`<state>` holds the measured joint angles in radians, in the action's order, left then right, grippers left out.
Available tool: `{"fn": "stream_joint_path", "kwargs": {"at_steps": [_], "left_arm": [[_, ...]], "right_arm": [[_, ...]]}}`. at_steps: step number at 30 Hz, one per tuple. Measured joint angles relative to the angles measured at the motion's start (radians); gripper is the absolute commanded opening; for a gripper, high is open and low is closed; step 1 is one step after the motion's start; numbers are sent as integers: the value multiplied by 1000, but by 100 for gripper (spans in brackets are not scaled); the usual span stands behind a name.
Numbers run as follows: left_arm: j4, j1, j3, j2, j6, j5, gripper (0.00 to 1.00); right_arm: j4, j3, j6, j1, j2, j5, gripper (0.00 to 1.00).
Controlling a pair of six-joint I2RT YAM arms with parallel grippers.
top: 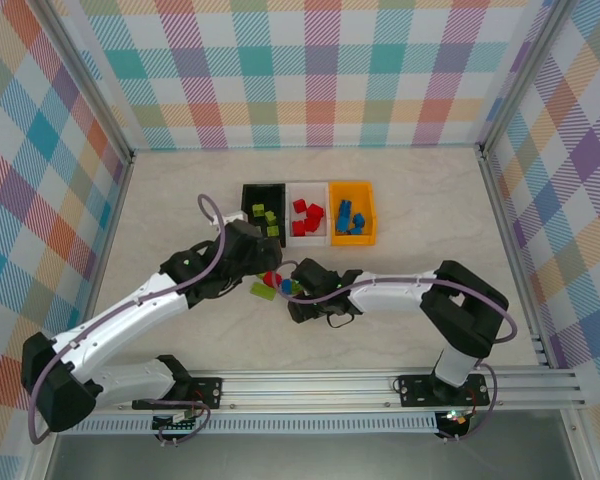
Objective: Sort the legos into containers by color
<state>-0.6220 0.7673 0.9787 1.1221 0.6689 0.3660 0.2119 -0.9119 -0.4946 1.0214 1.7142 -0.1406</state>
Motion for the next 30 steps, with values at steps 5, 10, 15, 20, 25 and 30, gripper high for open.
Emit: {"fn": "stream_joint_path", "kwargs": {"at_steps": [5,10,15,20,25,30], "left_arm": [[-34,0,-56,-71,24,38,100],[-63,0,-120,-142,49,65,100],[-87,0,-178,-203,66,81,100],[-88,0,-228,-265,72,80,100],[-79,-4,-266,-285,72,53,100],[-33,-7,-284,-230,71,3,100]], "right_arm": [[13,-6,2,6,5,-46,36],[10,18,24,6,-61,-37,29],[32,17,55,-25,-241,1,28],[44,-105,90,-213,-259,58,28],[44,-357,111,-377,-37,121,29],[99,-591,120,-435,213,144,39]]}}
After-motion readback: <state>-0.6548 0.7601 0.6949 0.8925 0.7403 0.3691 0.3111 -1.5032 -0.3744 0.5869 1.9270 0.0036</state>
